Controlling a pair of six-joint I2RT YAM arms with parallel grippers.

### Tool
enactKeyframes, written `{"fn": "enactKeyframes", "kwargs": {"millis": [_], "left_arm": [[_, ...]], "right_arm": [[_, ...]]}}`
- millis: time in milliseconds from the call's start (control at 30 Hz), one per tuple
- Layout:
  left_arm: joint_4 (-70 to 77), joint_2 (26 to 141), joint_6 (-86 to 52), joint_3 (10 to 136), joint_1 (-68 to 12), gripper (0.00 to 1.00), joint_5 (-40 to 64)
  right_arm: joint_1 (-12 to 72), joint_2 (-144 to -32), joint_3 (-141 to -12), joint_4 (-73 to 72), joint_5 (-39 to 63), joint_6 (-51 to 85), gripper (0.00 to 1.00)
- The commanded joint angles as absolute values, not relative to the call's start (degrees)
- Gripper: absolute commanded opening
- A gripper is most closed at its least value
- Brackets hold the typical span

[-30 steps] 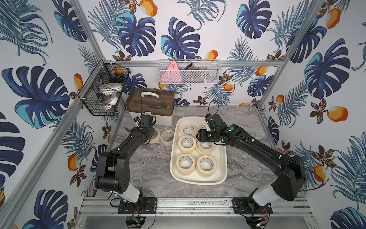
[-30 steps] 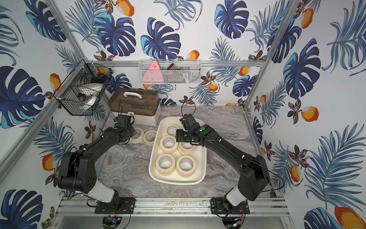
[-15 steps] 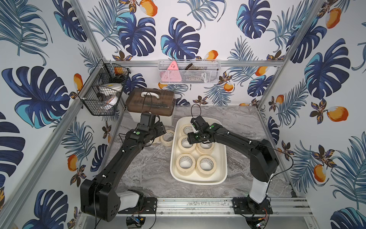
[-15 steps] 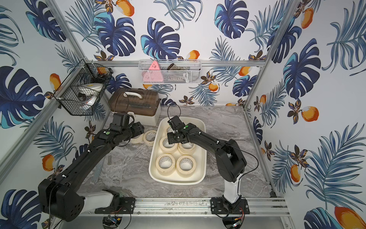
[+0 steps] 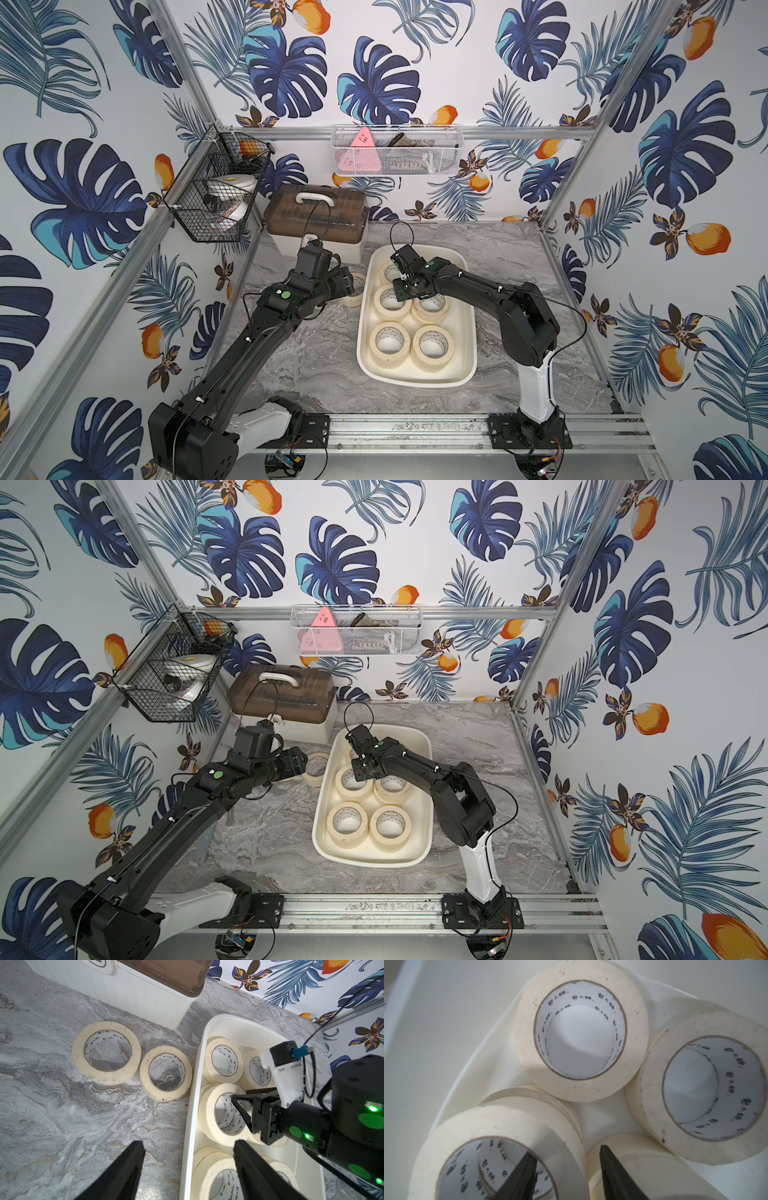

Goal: Take out the art tape in the storage box
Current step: Pick up the art tape from the storage box, then place the art tape at the center of the board.

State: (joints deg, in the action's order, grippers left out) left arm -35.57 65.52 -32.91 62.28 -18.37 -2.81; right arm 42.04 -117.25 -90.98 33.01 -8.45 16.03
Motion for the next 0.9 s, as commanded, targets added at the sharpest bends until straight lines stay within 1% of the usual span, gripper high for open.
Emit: {"fn": "enactKeyframes", "kwargs": {"millis": [0, 67, 233, 267, 467, 600, 867], "left_arm": [[-35.3, 64.7, -31.7, 61.9, -18.8, 0.76, -4.0], [-35.8, 64.5, -31.3, 62.1, -19.0, 0.76, -4.7], [-36.2, 63.7, -31.0, 62.6, -19.5, 0.76, -5.4], [-36.3, 63.5, -31.0, 62.6, -19.7, 0.75, -5.4], [-36.8, 63.4, -30.8, 63.6, -21.0, 0.75, -6.1], [-37.5, 63.9, -30.4, 65.2, -23.0, 0.75, -6.9], [-44.5, 68.6, -30.8, 72.6, -27.9, 0.75, -9.8]], "right_arm": [[42.0, -117.8, -91.1, 34.9, -8.9, 16.3, 0.42], [42.0, -117.5, -91.2, 35.0, -8.5, 16.1, 0.35], [42.1, -116.7, -91.6, 36.0, -8.2, 16.3, 0.16], [42.1, -116.6, -91.6, 36.2, -8.3, 16.5, 0.14], [42.5, -112.2, -91.6, 38.0, -10.3, 17.7, 0.13], [43.2, -110.3, -92.3, 40.8, -14.1, 21.5, 0.13], [48.5, -107.5, -96.4, 44.3, -16.3, 24.6, 0.14]]}}
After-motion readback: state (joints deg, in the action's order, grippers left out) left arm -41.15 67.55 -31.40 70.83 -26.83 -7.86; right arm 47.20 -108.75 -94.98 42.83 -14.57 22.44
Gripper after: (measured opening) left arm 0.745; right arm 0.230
